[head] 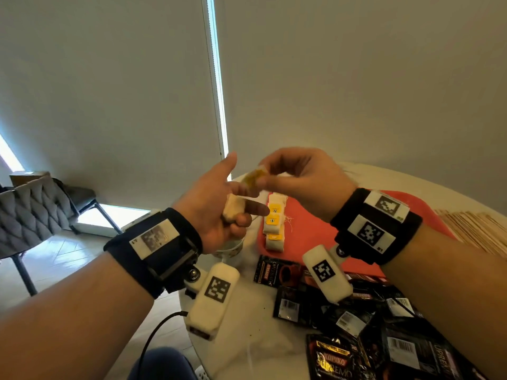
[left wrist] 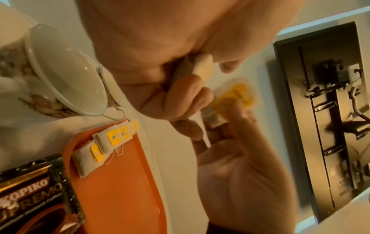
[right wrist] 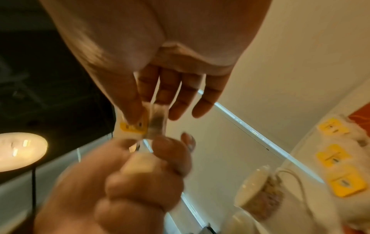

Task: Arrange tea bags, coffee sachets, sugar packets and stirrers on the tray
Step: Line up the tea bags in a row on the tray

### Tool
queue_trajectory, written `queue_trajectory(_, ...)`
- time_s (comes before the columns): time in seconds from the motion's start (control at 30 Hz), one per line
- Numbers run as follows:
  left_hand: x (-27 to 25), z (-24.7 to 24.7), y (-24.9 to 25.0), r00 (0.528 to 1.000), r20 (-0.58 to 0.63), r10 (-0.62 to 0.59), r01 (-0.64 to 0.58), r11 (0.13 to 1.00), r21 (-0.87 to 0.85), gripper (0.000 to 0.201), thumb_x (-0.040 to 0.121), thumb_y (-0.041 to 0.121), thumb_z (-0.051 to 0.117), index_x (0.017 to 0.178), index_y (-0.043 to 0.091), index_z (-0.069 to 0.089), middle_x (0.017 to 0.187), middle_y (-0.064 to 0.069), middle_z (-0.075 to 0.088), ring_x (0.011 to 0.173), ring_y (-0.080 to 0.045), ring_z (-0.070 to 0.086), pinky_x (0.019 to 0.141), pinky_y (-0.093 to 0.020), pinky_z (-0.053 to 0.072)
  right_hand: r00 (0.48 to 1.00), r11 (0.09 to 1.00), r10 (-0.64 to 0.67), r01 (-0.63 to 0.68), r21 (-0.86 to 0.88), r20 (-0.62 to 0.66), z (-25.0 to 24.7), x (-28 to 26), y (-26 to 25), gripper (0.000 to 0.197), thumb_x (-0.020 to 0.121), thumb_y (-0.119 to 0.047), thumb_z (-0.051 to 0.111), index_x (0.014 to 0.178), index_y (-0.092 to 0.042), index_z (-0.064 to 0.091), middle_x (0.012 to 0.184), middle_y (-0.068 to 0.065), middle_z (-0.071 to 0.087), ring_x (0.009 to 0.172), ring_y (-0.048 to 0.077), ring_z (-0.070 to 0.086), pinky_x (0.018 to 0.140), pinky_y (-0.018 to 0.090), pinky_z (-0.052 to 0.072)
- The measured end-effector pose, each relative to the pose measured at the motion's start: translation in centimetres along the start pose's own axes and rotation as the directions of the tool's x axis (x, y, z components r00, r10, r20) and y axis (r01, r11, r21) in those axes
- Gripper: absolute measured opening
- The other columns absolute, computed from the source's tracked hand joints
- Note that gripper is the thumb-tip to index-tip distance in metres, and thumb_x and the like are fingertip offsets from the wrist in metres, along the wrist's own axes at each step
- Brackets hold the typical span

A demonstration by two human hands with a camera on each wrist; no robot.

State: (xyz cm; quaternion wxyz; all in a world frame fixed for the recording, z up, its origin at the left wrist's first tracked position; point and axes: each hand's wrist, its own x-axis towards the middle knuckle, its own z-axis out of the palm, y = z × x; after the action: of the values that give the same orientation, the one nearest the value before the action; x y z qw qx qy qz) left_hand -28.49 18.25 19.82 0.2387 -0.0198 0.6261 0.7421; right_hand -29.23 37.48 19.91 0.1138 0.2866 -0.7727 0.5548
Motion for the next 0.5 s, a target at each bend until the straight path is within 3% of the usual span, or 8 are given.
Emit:
queue_trajectory(0.07, 0.0, -0.4, -0.3, 0.997, -0.068, 0.018, -0.019, 1.000, -0.016, 0.064, 0.099, 0.070, 0.045, 0.111, 0.010, 0.061, 0.093, -0.017, 0.075, 0.048, -0.012, 0.042, 0.041, -0.022, 0.035, 0.995, 0.978, -0.010, 0.030, 0.205, -0.096, -0.3, 0.3, -0.1, 0.016, 0.083, -0.014, 0.081, 0.096, -0.009, 0.073, 0.100, 0.017, 0.076, 0.093, 0.034, 0.073, 0.092, 0.051, 0.057)
queue_trajectory(0.13, 0.1, -0.7, -0.6, 0.991, -0.102, 0.089, -0.092, 0.995, -0.030, 0.051, 0.100, 0.060, 0.054, 0.109, 0.010, 0.064, 0.096, -0.014, 0.076, 0.049, -0.011, 0.044, 0.043, -0.022, 0.037, 0.993, 0.951, 0.045, -0.008, 0.308, -0.113, -0.5, 0.5, 0.0, 0.012, 0.081, -0.011, 0.080, 0.092, -0.014, 0.074, 0.097, 0.018, 0.076, 0.088, 0.038, 0.073, 0.088, 0.053, 0.058)
queue_trajectory(0.2, 0.3, -0.7, -0.7, 0.967, -0.107, 0.232, -0.235, 0.972, -0.016, 0.041, 0.100, 0.052, 0.059, 0.106, 0.012, 0.067, 0.096, -0.008, 0.074, 0.052, -0.011, 0.044, 0.043, -0.021, 0.040, 0.987, 0.966, 0.107, -0.076, 0.246, -0.116, -0.4, 0.6, 0.3, 0.011, 0.083, -0.013, 0.081, 0.088, -0.020, 0.074, 0.092, 0.012, 0.077, 0.084, 0.033, 0.074, 0.079, 0.045, 0.059)
queue_trajectory(0.27, 0.4, -0.4, -0.6, 0.916, -0.112, 0.386, -0.380, 0.922, 0.073, 0.035, 0.099, 0.046, 0.063, 0.106, 0.014, 0.072, 0.094, -0.004, 0.073, 0.055, -0.011, 0.043, 0.045, -0.022, 0.042, 0.977, 0.964, 0.171, -0.141, 0.225, -0.124, -0.2, 0.7, 0.6, 0.010, 0.086, -0.012, 0.079, 0.090, -0.018, 0.072, 0.090, 0.008, 0.078, 0.085, 0.026, 0.075, 0.071, 0.036, 0.057)
queue_trajectory(0.4, 0.8, -0.1, -0.2, 0.825, -0.115, 0.554, -0.490, 0.801, 0.343, 0.011, 0.097, 0.029, 0.072, 0.100, 0.019, 0.076, 0.062, 0.003, 0.057, 0.053, -0.009, 0.046, 0.048, -0.022, 0.044, 0.961, 0.928, 0.261, -0.224, 0.297, -0.094, 0.0, 0.6, 0.7, 0.010, 0.088, -0.011, 0.076, 0.096, -0.010, 0.070, 0.097, 0.014, 0.077, 0.091, 0.030, 0.075, 0.066, 0.029, 0.058)
queue_trajectory(0.5, 1.5, -0.2, 0.0, 0.806, -0.136, 0.575, -0.482, 0.773, 0.413, 0.009, 0.098, 0.026, 0.071, 0.099, 0.018, 0.074, 0.059, 0.005, 0.053, 0.051, -0.008, 0.046, 0.047, -0.021, 0.044, 0.952, 0.921, 0.296, -0.261, 0.288, -0.083, -0.2, 0.4, 0.8, 0.010, 0.088, -0.010, 0.076, 0.097, -0.009, 0.072, 0.100, 0.017, 0.076, 0.093, 0.030, 0.075, 0.068, 0.030, 0.059)
